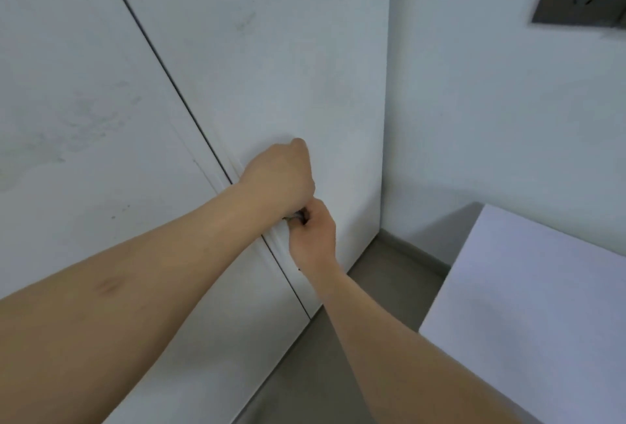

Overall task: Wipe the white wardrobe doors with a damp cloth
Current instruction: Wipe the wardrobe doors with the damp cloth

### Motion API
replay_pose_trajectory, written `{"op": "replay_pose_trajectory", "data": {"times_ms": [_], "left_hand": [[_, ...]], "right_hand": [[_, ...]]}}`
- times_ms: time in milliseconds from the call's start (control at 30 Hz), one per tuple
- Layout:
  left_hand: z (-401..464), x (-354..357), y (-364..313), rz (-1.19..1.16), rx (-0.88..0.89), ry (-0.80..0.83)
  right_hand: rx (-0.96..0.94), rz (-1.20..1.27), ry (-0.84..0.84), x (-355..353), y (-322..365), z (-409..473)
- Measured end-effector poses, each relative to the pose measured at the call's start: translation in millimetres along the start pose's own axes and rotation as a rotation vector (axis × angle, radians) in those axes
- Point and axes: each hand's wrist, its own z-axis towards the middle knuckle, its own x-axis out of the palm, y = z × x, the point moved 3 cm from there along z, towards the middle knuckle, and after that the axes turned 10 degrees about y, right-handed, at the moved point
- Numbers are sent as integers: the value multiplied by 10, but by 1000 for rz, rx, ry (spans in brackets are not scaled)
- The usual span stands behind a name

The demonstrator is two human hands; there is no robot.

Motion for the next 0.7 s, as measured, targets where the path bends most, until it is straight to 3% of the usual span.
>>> {"op": "replay_pose_trajectory", "data": {"times_ms": [67, 133, 233, 300, 567, 700], "left_hand": [[14, -14, 0, 44, 17, -37], [0, -22, -15, 65, 19, -91], [-5, 49, -75, 161, -1, -155], [17, 140, -81, 239, 14, -185], [75, 352, 92, 345, 73, -307], [106, 436, 99, 411, 64, -330]], "right_hand": [[45, 91, -24, -238, -37, 154], [59, 145, -153, -587, -30, 362], [-53, 125, -329, -1047, 45, 709], [-99, 141, -361, -1162, -39, 942], [-55, 449, -291, -603, -736, 1030], [-91, 390, -248, -129, -812, 503]]}}
